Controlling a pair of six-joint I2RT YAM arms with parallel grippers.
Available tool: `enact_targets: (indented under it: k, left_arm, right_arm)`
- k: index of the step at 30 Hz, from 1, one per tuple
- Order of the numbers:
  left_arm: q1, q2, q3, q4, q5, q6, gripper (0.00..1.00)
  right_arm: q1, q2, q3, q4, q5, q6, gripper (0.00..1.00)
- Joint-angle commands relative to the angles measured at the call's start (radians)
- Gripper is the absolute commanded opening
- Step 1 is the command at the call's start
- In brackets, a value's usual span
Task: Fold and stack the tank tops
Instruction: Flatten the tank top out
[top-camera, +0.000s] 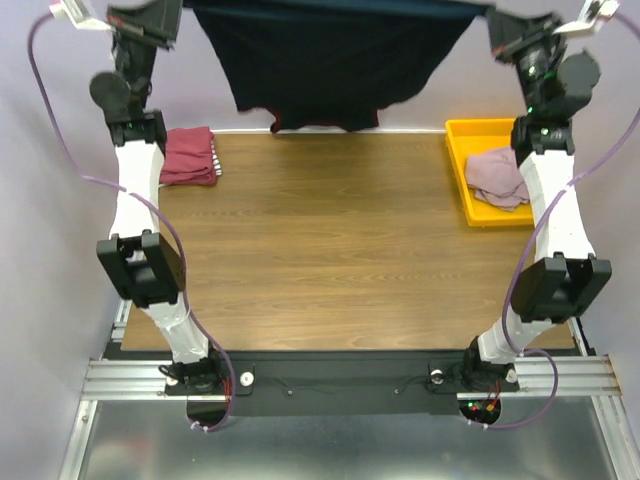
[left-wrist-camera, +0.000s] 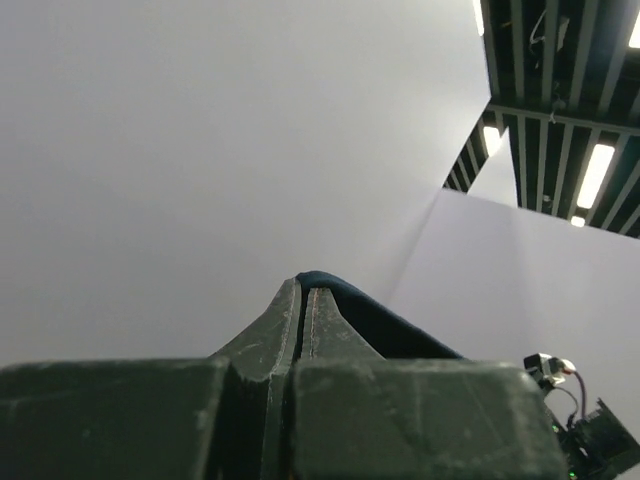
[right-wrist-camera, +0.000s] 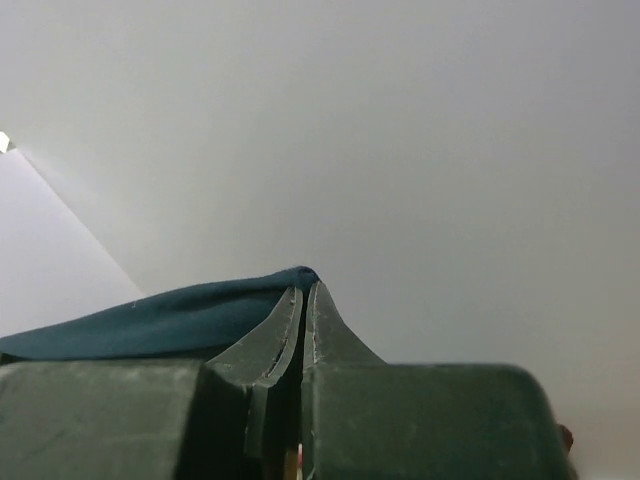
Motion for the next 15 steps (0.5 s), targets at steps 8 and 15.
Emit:
enact_targets:
  k: [8, 15]
  left_arm:
    - [0.003, -0.373, -1.142, 0.396, 0.021, -0.121, 0.00]
    - [-0.097, -0.609, -1.570, 0.058, -0.034, -0.072, 0.00]
  right_arm:
    - [-0.021, -0.275, -0.774, -0.074, -0.064, -0.001, 0.00]
    - [-0.021, -0.447, -1.219, -0.196, -0.121, 0.030, 0.00]
